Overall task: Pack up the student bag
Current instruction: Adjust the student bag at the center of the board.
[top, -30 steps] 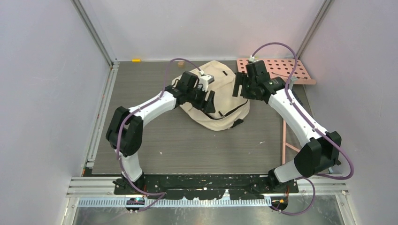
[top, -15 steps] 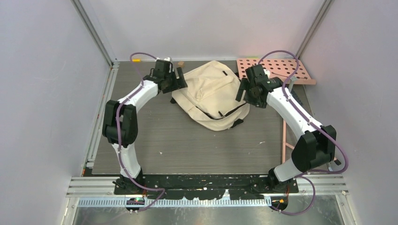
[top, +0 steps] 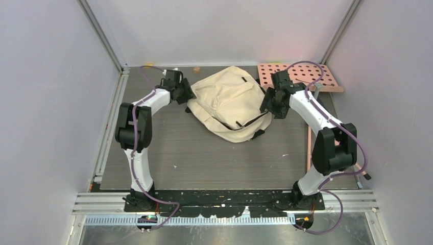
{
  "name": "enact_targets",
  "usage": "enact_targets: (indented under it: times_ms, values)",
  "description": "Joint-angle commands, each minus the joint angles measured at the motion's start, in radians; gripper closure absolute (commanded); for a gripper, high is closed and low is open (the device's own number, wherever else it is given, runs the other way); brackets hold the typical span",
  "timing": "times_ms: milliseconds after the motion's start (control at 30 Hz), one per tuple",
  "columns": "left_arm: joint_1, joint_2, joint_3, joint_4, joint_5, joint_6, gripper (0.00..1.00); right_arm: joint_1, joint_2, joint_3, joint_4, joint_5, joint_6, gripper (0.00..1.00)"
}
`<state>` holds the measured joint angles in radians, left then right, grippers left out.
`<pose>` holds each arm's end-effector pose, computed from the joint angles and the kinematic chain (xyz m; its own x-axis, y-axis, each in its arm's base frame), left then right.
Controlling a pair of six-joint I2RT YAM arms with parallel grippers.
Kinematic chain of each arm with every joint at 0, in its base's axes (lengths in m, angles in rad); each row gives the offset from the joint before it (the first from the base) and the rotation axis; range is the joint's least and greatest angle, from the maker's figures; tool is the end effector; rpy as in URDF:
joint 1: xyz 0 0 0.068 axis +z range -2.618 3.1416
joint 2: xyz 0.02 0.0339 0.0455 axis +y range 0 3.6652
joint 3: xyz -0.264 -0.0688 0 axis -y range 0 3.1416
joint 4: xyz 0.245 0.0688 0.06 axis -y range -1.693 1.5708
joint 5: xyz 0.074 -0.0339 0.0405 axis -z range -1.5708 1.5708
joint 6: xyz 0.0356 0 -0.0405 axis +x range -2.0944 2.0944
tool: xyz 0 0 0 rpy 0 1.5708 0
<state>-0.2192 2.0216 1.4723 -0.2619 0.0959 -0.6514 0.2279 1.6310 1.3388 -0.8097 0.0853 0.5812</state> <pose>0.4391 -0.1013 0.1950 -0.7331 -0.4550 -0.5055 -0.2058 0.8568 -0.4727 0.3292 0.0732 0.2662 -0.8293 0.3692 -0.4194 0.3203 0.9292 0.1846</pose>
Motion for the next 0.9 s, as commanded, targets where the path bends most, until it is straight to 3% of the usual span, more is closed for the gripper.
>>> enact_targets:
  times_ms: [0, 100, 133, 200, 400, 633, 733, 767, 867]
  values:
    - [0.01, -0.006, -0.06, 0.195, 0.144, 0.01, 0.67, 0.005, 0.037, 0.05, 0.055, -0.048, -0.027, 0.4]
    - [0.012, -0.042, -0.119, 0.256, 0.202, 0.011, 0.94, 0.005, 0.08, 0.076, 0.073, -0.062, -0.049, 0.71]
    - [0.012, -0.059, -0.143, 0.278, 0.216, 0.012, 1.0, 0.005, 0.088, 0.089, 0.086, -0.064, -0.054, 0.84]
    - [0.011, -0.106, -0.212, 0.304, 0.239, 0.022, 1.0, 0.005, 0.114, 0.111, 0.106, -0.068, -0.069, 0.96]
    - [0.008, -0.328, -0.447, 0.291, 0.26, 0.031, 1.0, 0.007, 0.218, 0.218, 0.181, -0.126, -0.136, 0.99]
    - [-0.028, -0.641, -0.663, 0.078, 0.235, 0.043, 1.0, 0.035, 0.412, 0.449, 0.199, -0.191, -0.196, 1.0]
    - [-0.057, -0.754, -0.689, -0.047, 0.225, 0.051, 0.93, 0.062, 0.497, 0.568, 0.186, -0.208, -0.21, 0.99]
    - [-0.064, -0.781, -0.685, -0.091, 0.213, 0.065, 0.86, 0.066, 0.511, 0.612, 0.182, -0.212, -0.211, 0.99]
    - [-0.066, -0.865, -0.64, -0.259, 0.123, 0.097, 0.46, 0.088, 0.567, 0.69, 0.147, -0.221, -0.223, 0.9]
